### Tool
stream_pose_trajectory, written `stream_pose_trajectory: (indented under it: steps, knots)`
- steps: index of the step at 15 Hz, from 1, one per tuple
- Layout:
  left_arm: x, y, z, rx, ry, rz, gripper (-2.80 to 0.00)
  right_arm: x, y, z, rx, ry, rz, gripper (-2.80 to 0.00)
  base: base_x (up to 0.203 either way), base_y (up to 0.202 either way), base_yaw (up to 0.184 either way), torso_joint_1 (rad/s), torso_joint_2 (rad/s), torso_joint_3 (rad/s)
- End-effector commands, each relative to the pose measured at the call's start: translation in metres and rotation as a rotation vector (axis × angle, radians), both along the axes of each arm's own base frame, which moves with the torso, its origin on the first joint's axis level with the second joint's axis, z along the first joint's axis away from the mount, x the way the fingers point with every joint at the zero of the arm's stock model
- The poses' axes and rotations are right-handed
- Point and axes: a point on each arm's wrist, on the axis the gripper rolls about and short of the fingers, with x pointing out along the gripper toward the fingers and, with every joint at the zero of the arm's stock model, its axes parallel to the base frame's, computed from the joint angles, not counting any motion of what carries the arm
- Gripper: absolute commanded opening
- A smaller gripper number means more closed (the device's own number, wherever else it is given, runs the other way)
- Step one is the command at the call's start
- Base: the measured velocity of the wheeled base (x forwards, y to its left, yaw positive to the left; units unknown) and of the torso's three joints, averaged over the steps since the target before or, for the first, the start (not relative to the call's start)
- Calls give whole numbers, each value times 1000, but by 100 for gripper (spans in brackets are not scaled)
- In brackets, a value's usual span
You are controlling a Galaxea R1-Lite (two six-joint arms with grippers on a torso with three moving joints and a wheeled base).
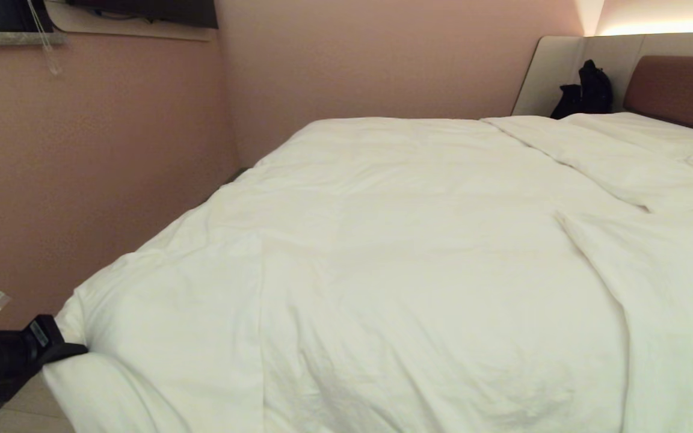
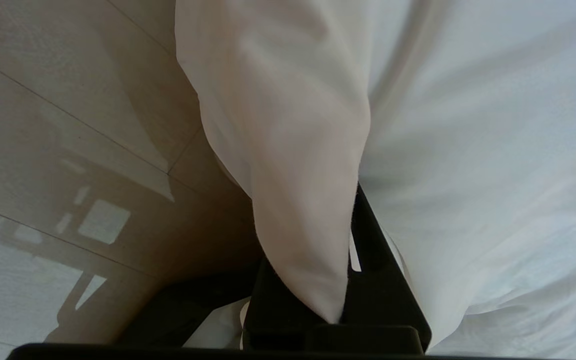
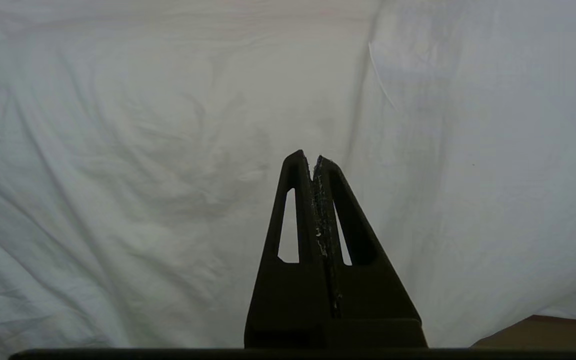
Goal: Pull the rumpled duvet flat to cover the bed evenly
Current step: Flatten the corners of the folded blanket
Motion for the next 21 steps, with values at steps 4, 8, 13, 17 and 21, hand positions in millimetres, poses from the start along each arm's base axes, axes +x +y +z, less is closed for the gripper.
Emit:
stream_pose_trajectory:
  steps: [4, 8, 13, 17, 21]
  knots:
    - [5, 4, -6, -10, 10, 5, -280, 0, 0, 0, 0, 1, 1, -280, 0, 0, 0, 0, 0, 0]
    - [5, 4, -7, -13, 11, 5, -280, 0, 0, 0, 0, 1, 1, -280, 0, 0, 0, 0, 0, 0]
    - [-7, 0, 10, 20, -37, 16, 0, 0, 0, 0, 0, 1, 1, -280, 0, 0, 0, 0, 0, 0]
    - [-28, -10, 19, 151, 11, 68, 0, 0, 0, 0, 0, 1, 1, -280, 0, 0, 0, 0, 0, 0]
    - [-46, -20, 48, 251, -92, 90, 0, 0, 0, 0, 0, 1, 1, -280, 0, 0, 0, 0, 0, 0]
